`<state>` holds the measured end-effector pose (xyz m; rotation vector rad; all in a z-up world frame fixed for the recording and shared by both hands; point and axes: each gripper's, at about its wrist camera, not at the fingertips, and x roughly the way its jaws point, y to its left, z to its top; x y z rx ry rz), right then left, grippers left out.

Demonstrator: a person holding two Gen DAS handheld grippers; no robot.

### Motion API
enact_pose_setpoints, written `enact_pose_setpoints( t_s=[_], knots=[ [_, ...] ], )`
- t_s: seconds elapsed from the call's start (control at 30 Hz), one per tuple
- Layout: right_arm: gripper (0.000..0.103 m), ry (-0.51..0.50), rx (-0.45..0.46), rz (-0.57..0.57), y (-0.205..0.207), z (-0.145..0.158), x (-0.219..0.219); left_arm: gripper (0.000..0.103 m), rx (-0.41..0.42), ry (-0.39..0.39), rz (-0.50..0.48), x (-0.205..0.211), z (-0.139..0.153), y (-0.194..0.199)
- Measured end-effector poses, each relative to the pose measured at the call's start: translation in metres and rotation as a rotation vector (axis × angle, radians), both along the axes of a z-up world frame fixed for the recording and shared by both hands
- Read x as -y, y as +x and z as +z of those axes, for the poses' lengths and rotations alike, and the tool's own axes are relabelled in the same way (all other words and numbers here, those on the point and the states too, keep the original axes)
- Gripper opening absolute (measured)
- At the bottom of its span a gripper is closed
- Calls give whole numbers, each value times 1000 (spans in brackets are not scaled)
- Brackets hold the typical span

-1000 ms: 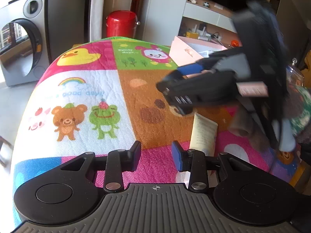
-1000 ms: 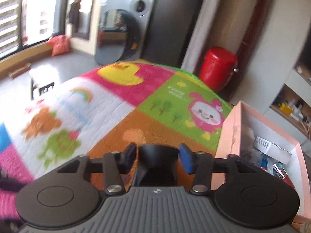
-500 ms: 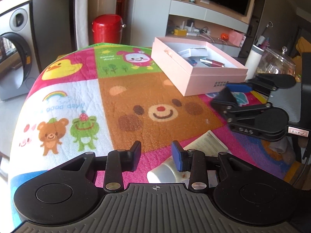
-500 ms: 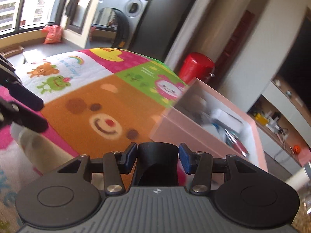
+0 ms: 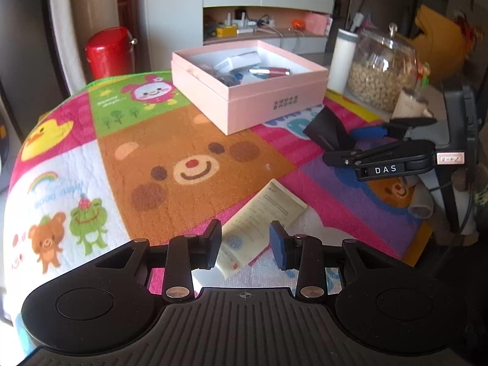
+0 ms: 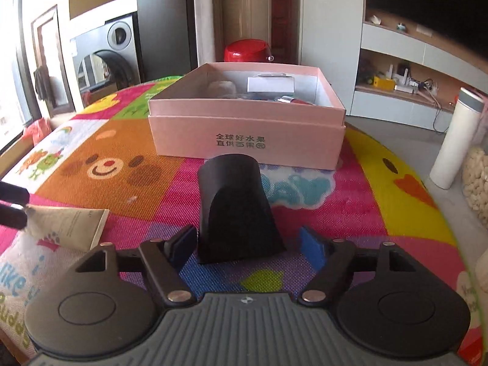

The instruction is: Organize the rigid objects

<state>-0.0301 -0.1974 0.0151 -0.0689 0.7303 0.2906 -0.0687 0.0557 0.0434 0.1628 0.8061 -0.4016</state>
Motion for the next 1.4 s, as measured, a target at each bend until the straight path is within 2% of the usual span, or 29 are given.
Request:
enact_pose_setpoints(
  t_s=[0.17,0.23,0.3,0.4,0.5,0.6,0.73,0.87,0.97,1.03,1.17,1.4],
  knots=[
    [80,-2,9,-1,-2,-1,-3,39,32,115,-65,25,-7,5],
    [81,4,8,2,-2,-1,-3,43,40,160,-82,31,-11,8],
    [82,2,8,4,-1,-1,-4,48,29,161,-83,32,-12,11],
    [83,1,8,7,-1,-1,-5,47,16,154,-56,28,-13,16],
    [83,1,9,7,-1,-1,-5,45,30,176,29,19,-17,23],
    [84,0,9,11,-1,-1,-4,44,16,141,125,4,-22,29],
    [88,-2,2,28,-1,-1,-6,44,-37,23,148,-10,-22,27],
    [98,-8,-24,68,3,-1,-8,44,-21,44,138,-5,-24,23],
    [103,-12,-47,96,6,-2,-9,48,-10,-1,170,-4,-27,24],
    [103,-17,-55,101,6,-2,-11,51,13,-29,189,-3,-30,22],
    [103,-29,-63,109,7,-1,-13,52,61,-19,186,-1,-34,15],
    [100,-12,-21,91,-1,-1,-8,52,96,-31,181,-3,-37,8]
  ],
)
